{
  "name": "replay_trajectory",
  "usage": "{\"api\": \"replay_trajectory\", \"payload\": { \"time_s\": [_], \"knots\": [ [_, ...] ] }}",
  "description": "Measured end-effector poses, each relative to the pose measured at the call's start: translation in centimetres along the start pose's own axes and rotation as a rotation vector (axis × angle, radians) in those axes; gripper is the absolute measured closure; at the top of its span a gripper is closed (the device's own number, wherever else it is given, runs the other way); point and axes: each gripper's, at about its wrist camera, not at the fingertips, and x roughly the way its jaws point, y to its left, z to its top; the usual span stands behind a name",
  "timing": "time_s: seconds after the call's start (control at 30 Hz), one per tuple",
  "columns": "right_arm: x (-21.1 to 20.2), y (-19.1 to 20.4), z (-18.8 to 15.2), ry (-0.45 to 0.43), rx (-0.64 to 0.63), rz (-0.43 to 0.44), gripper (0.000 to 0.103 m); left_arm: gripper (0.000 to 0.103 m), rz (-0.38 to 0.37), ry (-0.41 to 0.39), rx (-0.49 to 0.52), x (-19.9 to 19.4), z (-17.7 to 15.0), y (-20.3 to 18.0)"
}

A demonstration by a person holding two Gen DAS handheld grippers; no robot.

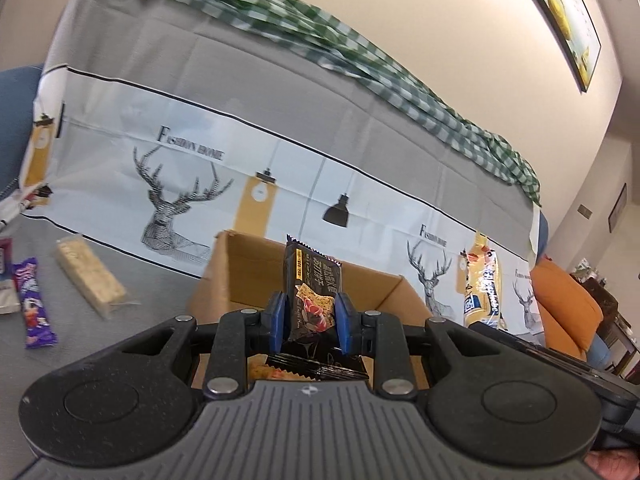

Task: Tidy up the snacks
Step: 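Carry both held bars up over the cardboard box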

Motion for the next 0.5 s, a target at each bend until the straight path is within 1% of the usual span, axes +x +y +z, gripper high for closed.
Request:
{"api": "replay_trajectory", "payload": {
  "time_s": [0.27, 0.5],
  "knots": [
    [0.1, -0.9, -0.4, 0.015, -0.004, -0.023, 0.077, 0.074, -0.022, 0.022, 0.063, 2.0, -0.8, -1.9],
    [0.2, -1.1, -0.5, 0.017, -0.004, -0.029, 0.077, 0.074, -0.042, 0.022, 0.067, 2.2, -0.9, -2.2]
  ]
}}
